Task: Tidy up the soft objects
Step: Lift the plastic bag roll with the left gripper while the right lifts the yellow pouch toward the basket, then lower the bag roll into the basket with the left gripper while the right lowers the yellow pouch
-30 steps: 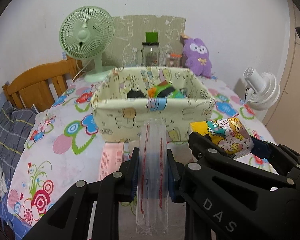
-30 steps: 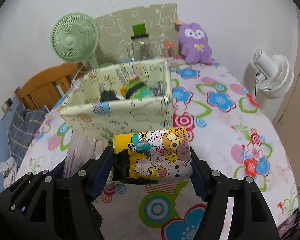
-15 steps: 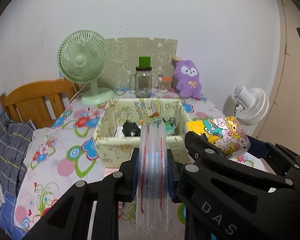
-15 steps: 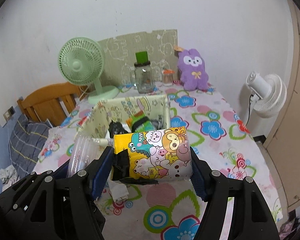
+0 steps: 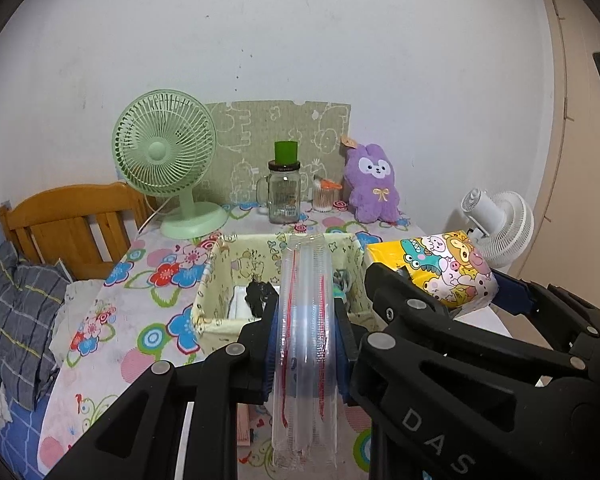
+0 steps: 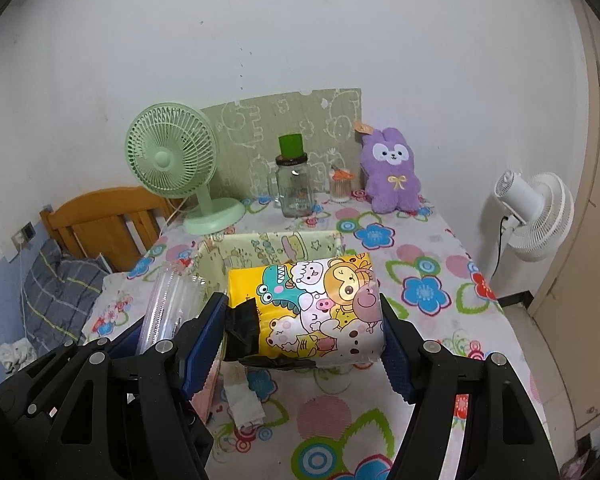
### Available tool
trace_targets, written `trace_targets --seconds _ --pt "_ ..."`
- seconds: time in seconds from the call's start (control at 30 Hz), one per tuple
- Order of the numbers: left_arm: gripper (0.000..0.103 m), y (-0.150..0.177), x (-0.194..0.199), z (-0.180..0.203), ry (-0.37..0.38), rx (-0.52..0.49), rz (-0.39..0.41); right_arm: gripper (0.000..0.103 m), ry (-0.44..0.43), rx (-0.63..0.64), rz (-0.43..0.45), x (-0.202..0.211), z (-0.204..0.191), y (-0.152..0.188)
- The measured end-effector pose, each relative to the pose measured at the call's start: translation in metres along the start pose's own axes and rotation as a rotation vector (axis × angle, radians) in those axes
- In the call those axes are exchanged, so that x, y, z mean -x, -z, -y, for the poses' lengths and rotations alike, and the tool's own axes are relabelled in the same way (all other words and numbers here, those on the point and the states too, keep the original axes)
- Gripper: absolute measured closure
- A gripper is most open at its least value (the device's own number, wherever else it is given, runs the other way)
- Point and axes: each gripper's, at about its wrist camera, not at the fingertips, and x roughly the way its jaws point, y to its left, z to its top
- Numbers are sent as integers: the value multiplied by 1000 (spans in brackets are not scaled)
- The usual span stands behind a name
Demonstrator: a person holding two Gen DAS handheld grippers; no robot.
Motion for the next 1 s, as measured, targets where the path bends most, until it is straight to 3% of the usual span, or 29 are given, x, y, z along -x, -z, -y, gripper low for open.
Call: trace_targets --seconds 1.0 --pt "80 -41 -72 -23 -11 6 -13 30 -26 -20 -6 -76 -4 -42"
